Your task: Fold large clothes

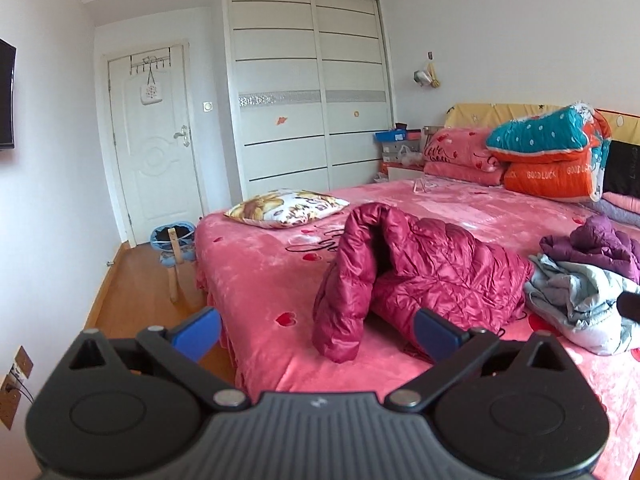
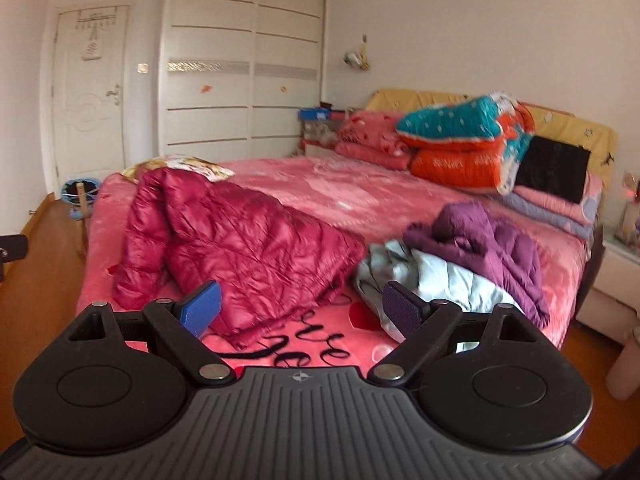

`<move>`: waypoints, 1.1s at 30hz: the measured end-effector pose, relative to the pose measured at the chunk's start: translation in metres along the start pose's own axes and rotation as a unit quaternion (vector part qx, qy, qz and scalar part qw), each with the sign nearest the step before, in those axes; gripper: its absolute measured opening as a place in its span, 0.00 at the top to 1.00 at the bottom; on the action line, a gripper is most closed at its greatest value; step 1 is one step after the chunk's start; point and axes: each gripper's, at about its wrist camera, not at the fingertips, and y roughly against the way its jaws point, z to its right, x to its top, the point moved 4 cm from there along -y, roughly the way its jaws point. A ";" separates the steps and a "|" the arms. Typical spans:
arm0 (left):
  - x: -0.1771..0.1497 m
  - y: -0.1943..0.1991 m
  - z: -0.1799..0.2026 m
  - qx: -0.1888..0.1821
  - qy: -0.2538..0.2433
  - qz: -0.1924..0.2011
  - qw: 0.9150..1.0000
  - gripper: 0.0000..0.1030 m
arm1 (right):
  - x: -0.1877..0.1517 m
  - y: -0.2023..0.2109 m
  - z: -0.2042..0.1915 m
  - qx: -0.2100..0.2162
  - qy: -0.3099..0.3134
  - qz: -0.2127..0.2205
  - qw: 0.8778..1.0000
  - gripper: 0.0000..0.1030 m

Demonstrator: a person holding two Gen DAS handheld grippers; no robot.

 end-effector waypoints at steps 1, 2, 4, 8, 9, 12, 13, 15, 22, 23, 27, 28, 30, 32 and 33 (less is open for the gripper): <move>0.001 0.002 -0.002 0.001 -0.001 0.003 1.000 0.01 | 0.003 0.004 -0.002 0.002 0.005 0.005 1.000 0.00; 0.002 0.004 -0.002 0.002 -0.001 0.005 1.000 0.01 | 0.006 0.010 -0.004 0.002 0.011 0.011 1.000 0.00; 0.003 0.007 -0.005 0.005 0.001 0.009 1.000 0.01 | 0.012 0.016 -0.007 -0.003 0.023 0.022 0.999 0.00; 0.006 0.013 -0.009 0.008 0.003 0.015 1.000 0.01 | 0.022 0.024 -0.009 -0.005 0.036 0.036 0.999 0.00; 0.006 0.014 -0.010 0.009 0.003 0.016 1.000 0.01 | 0.023 0.027 -0.011 -0.003 0.037 0.039 0.999 0.00; 0.006 0.017 -0.012 0.014 0.005 0.019 1.000 0.01 | 0.027 0.034 -0.015 0.003 0.037 0.043 0.998 0.00; 0.007 0.017 -0.013 0.015 0.007 0.019 1.000 0.01 | 0.028 0.035 -0.016 0.006 0.038 0.042 0.998 0.00; 0.006 0.019 -0.015 0.019 0.010 0.020 1.000 0.01 | 0.029 0.034 -0.019 0.014 0.038 0.039 0.998 0.00; 0.005 0.023 -0.021 0.022 0.020 0.020 0.999 0.01 | 0.029 0.033 -0.028 0.045 0.035 0.025 0.998 0.00; 0.005 0.024 -0.021 0.021 0.021 0.020 0.999 0.01 | 0.029 0.033 -0.028 0.048 0.036 0.026 0.998 0.00; 0.004 0.026 -0.020 0.017 0.025 0.020 0.999 0.01 | 0.029 0.038 -0.029 0.059 0.031 0.032 0.997 0.00; 0.003 0.026 -0.020 0.016 0.025 0.020 0.999 0.01 | 0.029 0.040 -0.028 0.061 0.029 0.034 0.997 0.00; 0.003 0.026 -0.018 0.015 0.024 0.021 0.999 0.01 | 0.029 0.042 -0.026 0.065 0.024 0.038 0.997 0.00; 0.003 0.026 -0.016 0.013 0.022 0.020 0.999 0.01 | 0.029 0.043 -0.024 0.070 0.014 0.039 0.997 0.00; 0.003 0.025 -0.015 0.012 0.021 0.018 1.000 0.01 | 0.030 0.042 -0.024 0.073 0.009 0.039 0.997 0.00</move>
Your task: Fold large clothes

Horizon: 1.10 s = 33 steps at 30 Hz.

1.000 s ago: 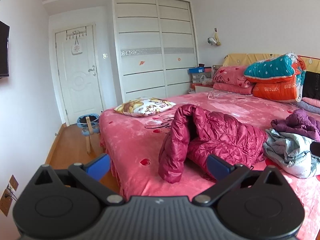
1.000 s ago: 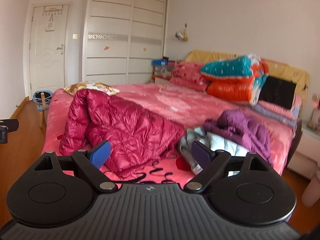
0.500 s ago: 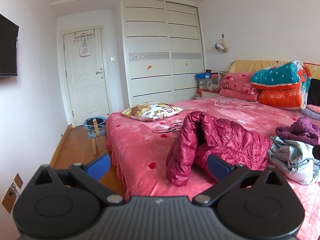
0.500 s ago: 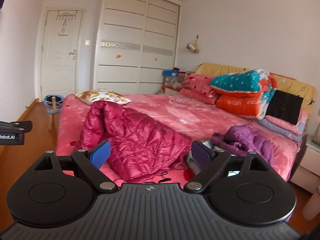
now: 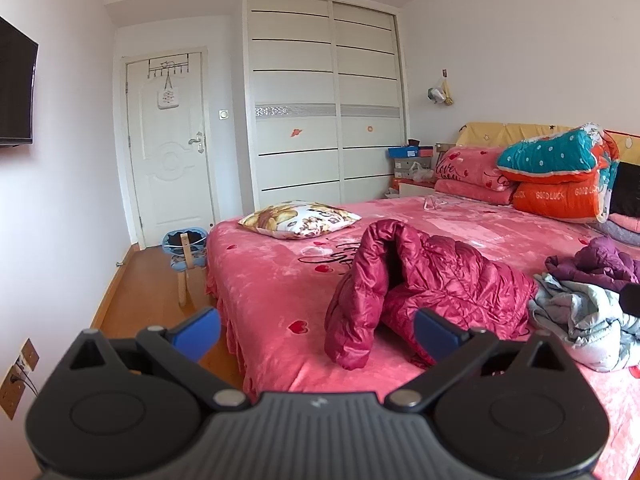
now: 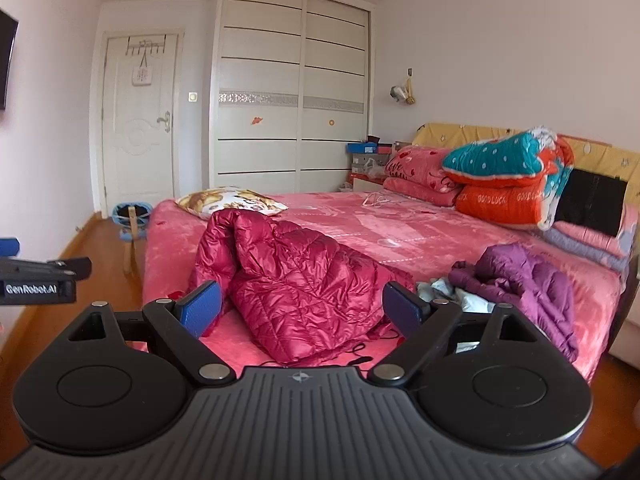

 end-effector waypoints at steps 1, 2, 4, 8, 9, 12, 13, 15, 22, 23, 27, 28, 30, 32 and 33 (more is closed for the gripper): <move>0.000 0.000 0.001 -0.001 0.000 -0.001 1.000 0.01 | 0.000 0.000 0.000 0.001 -0.003 0.001 1.000 0.00; -0.001 -0.001 0.002 -0.002 0.000 -0.003 1.000 0.01 | -0.001 0.000 0.001 0.000 -0.003 0.001 1.000 0.00; -0.001 -0.002 0.004 -0.004 0.001 -0.005 1.000 0.01 | -0.002 -0.002 0.000 -0.006 0.001 0.001 1.000 0.00; 0.000 -0.004 0.007 -0.009 0.007 -0.005 1.000 0.01 | -0.004 -0.005 0.002 -0.009 -0.001 -0.001 1.000 0.00; 0.000 -0.005 0.009 -0.011 0.009 -0.006 1.000 0.01 | -0.005 -0.006 0.003 -0.011 -0.002 -0.002 1.000 0.00; -0.001 -0.007 0.013 -0.013 0.007 -0.007 1.000 0.01 | -0.009 -0.008 0.007 -0.020 -0.001 0.001 1.000 0.00; -0.002 -0.008 0.015 -0.013 0.005 -0.009 1.000 0.01 | -0.010 -0.008 0.009 -0.023 -0.001 0.003 1.000 0.00; -0.004 -0.010 0.019 -0.015 0.001 -0.012 1.000 0.01 | -0.014 -0.011 0.013 -0.031 -0.001 0.006 0.999 0.00; -0.007 -0.022 0.035 -0.024 -0.008 -0.022 0.999 0.01 | -0.026 -0.019 0.028 -0.061 0.008 0.033 0.998 0.00; -0.008 -0.024 0.038 -0.027 -0.010 -0.023 0.999 0.01 | -0.028 -0.020 0.030 -0.065 0.008 0.037 0.997 0.00; -0.013 -0.032 0.054 -0.043 -0.016 -0.025 0.999 0.01 | -0.042 -0.026 0.042 -0.060 -0.013 0.048 0.997 0.00; -0.015 -0.034 0.058 -0.047 -0.018 -0.027 0.998 0.01 | -0.046 -0.029 0.047 -0.058 -0.023 0.044 0.997 0.00; -0.021 -0.041 0.065 -0.054 -0.018 -0.035 0.998 0.01 | -0.057 -0.039 0.057 -0.058 -0.040 0.022 0.997 0.00; -0.026 -0.046 0.070 -0.056 -0.011 -0.042 0.997 0.01 | -0.069 -0.048 0.064 -0.057 -0.053 -0.001 0.997 0.00; -0.030 -0.050 0.072 -0.059 -0.007 -0.046 0.997 0.01 | -0.075 -0.051 0.068 -0.058 -0.061 -0.005 0.996 0.00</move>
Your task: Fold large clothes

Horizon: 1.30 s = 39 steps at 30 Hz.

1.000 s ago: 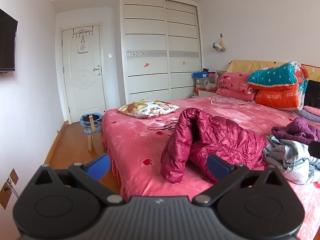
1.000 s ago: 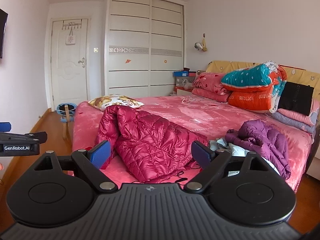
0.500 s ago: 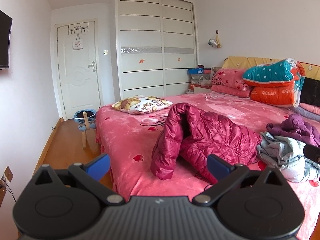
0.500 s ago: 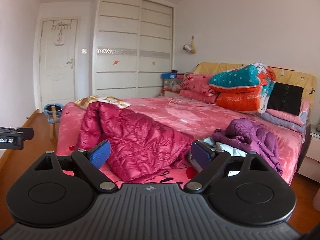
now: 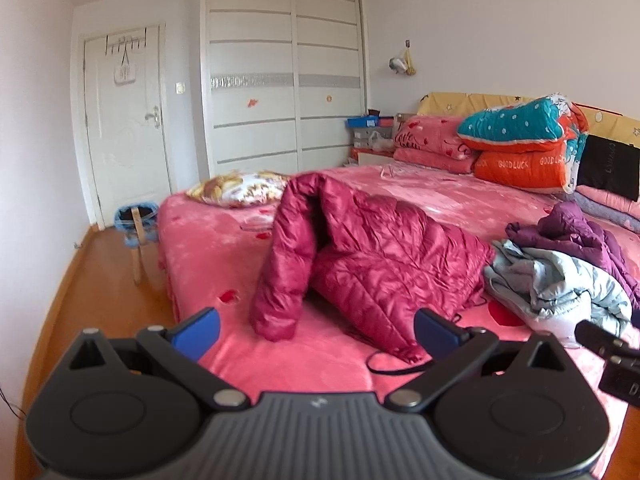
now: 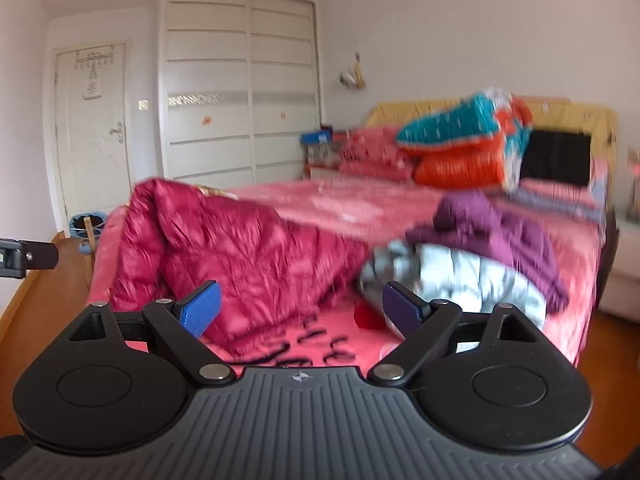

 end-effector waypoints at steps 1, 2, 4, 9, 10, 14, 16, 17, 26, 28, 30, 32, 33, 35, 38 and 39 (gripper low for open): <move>-0.003 -0.003 0.002 -0.004 0.001 -0.002 1.000 0.01 | -0.006 -0.005 0.004 -0.003 -0.006 -0.003 1.000 0.00; -0.006 -0.008 0.004 -0.008 -0.001 -0.005 1.000 0.01 | -0.012 -0.009 0.008 -0.006 -0.010 -0.005 1.000 0.00; -0.011 -0.015 0.008 -0.012 -0.005 -0.010 1.000 0.01 | -0.023 -0.019 0.014 -0.017 -0.012 -0.011 1.000 0.00; -0.026 -0.036 0.019 -0.031 -0.018 -0.017 0.999 0.01 | -0.049 -0.046 0.034 -0.036 -0.037 -0.042 0.998 0.00; -0.028 -0.040 0.020 -0.036 -0.018 -0.019 0.999 0.01 | -0.055 -0.052 0.038 -0.039 -0.042 -0.047 0.997 0.00; -0.037 -0.056 0.027 -0.050 -0.017 -0.031 0.998 0.01 | -0.069 -0.070 0.052 -0.049 -0.049 -0.061 0.996 0.00; -0.041 -0.064 0.032 -0.059 -0.017 -0.040 0.997 0.01 | -0.074 -0.079 0.059 -0.049 -0.050 -0.065 0.995 0.00; -0.043 -0.068 0.036 -0.064 -0.018 -0.044 0.997 0.01 | -0.075 -0.083 0.062 -0.049 -0.053 -0.067 0.995 0.00; -0.043 -0.116 0.057 -0.076 -0.009 -0.050 0.996 0.01 | -0.089 -0.126 0.086 -0.048 -0.051 -0.081 0.994 0.00; -0.042 -0.133 0.057 -0.073 0.012 -0.054 0.996 0.01 | -0.090 -0.134 0.089 -0.044 -0.055 -0.083 0.994 0.00; -0.042 -0.149 0.058 -0.070 0.026 -0.059 0.996 0.01 | -0.091 -0.142 0.091 -0.040 -0.061 -0.087 0.993 0.00; -0.044 -0.162 0.061 -0.067 0.032 -0.062 0.995 0.01 | -0.093 -0.151 0.092 -0.034 -0.065 -0.093 0.993 0.00; -0.045 -0.171 0.064 -0.067 0.033 -0.068 0.995 0.01 | -0.094 -0.155 0.092 -0.032 -0.064 -0.096 0.993 0.00; -0.050 -0.183 0.071 -0.071 0.034 -0.077 0.994 0.02 | -0.096 -0.163 0.090 -0.026 -0.063 -0.102 0.992 0.00; -0.059 -0.196 0.085 -0.071 0.007 -0.084 0.994 0.02 | -0.098 -0.171 0.086 -0.013 -0.061 -0.108 0.992 0.00; -0.063 -0.201 0.090 -0.068 -0.008 -0.086 0.994 0.02 | -0.098 -0.173 0.085 -0.009 -0.061 -0.109 0.992 0.00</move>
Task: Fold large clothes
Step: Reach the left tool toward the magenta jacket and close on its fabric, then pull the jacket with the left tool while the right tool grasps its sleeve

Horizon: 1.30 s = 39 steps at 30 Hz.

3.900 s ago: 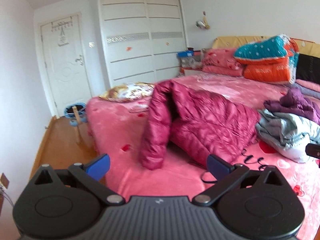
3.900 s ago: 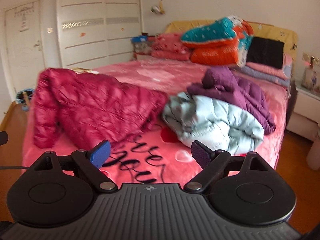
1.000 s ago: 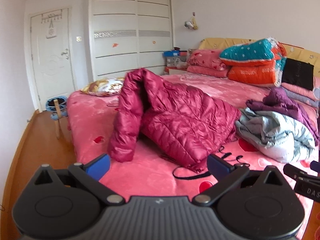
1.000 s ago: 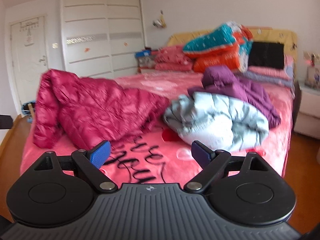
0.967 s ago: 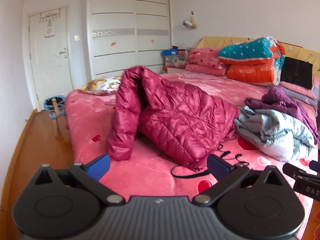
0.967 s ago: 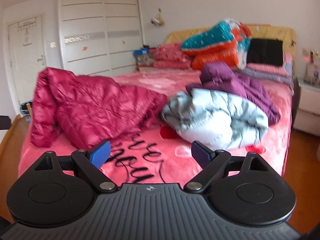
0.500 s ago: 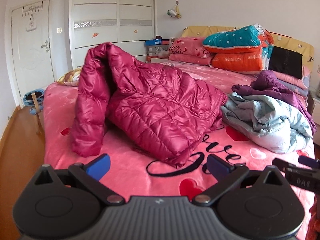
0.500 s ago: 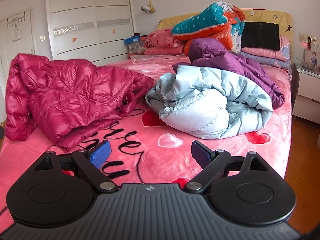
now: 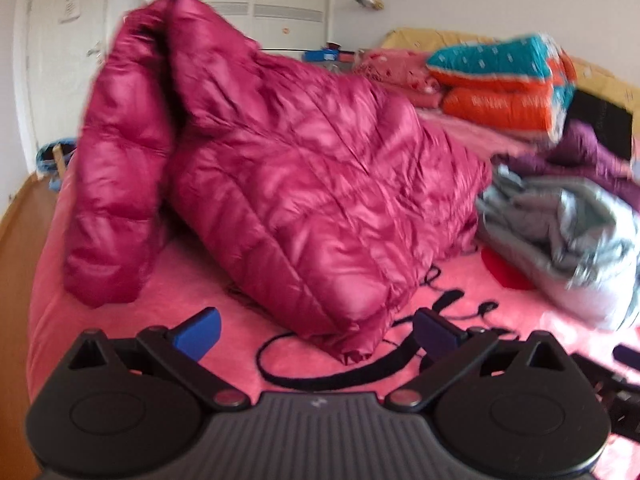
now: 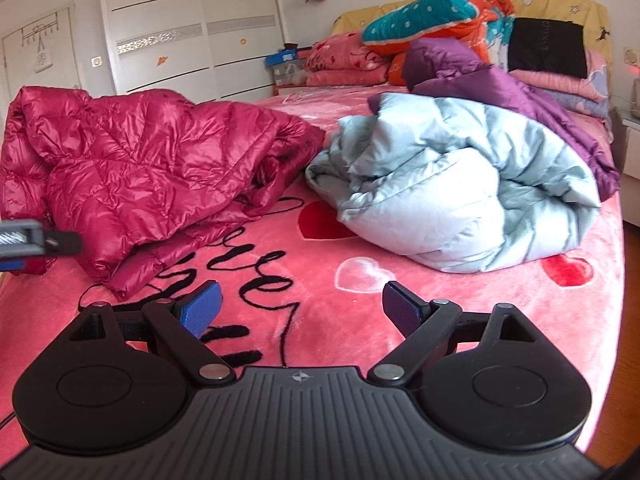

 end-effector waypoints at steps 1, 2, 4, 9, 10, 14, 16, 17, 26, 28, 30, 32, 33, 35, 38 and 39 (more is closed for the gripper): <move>-0.002 -0.005 0.003 0.005 -0.011 -0.002 1.000 0.03 | 0.000 -0.003 -0.001 0.003 0.002 -0.002 1.000 0.00; -0.004 -0.011 0.005 0.011 -0.020 -0.006 1.000 0.04 | 0.000 -0.006 -0.002 0.004 0.002 -0.005 1.000 0.00; -0.008 -0.023 0.008 0.026 -0.032 -0.014 0.999 0.07 | -0.001 -0.010 -0.002 0.009 -0.002 -0.010 1.000 0.00; -0.003 -0.041 0.005 0.042 -0.030 -0.014 0.999 0.16 | 0.002 -0.019 0.002 0.012 -0.010 -0.013 1.000 0.00; 0.002 -0.044 0.004 0.045 -0.028 -0.010 0.999 0.16 | 0.002 -0.020 0.003 0.013 -0.013 -0.013 1.000 0.00; 0.011 -0.052 0.000 0.050 -0.013 -0.005 0.999 0.30 | 0.004 -0.023 0.007 0.017 -0.025 -0.012 0.999 0.00; 0.013 -0.055 0.000 0.051 -0.012 -0.008 0.999 0.41 | 0.003 -0.025 0.009 0.018 -0.029 -0.015 0.999 0.00; 0.014 -0.056 -0.001 0.051 -0.013 -0.008 0.999 0.49 | 0.003 -0.026 0.010 0.019 -0.031 -0.016 0.999 0.00; 0.032 -0.043 0.001 0.023 0.009 0.009 1.000 0.87 | 0.001 -0.039 0.009 0.024 -0.030 -0.030 0.999 0.00; 0.038 -0.032 0.000 0.016 0.009 0.021 1.000 0.89 | 0.001 -0.044 0.011 0.022 -0.034 -0.033 0.999 0.00; 0.045 -0.019 -0.002 0.008 0.015 0.030 0.999 0.89 | 0.002 -0.045 0.014 0.022 -0.039 -0.034 0.998 0.00; 0.050 -0.005 -0.004 -0.001 0.019 0.036 0.999 0.90 | 0.002 -0.045 0.016 0.023 -0.042 -0.032 0.998 0.00; 0.052 0.001 -0.005 -0.004 0.018 0.040 0.999 0.90 | 0.002 -0.045 0.016 0.025 -0.043 -0.031 0.998 0.00; 0.055 0.015 -0.008 -0.009 0.020 0.047 0.999 0.90 | 0.003 -0.045 0.017 0.028 -0.044 -0.027 0.998 0.00; 0.061 0.042 -0.016 -0.017 0.030 0.059 0.998 0.90 | 0.002 -0.046 0.018 0.031 -0.042 -0.027 0.998 0.00; 0.062 0.050 -0.019 -0.018 0.034 0.064 0.997 0.90 | 0.002 -0.046 0.017 0.032 -0.041 -0.027 0.998 0.00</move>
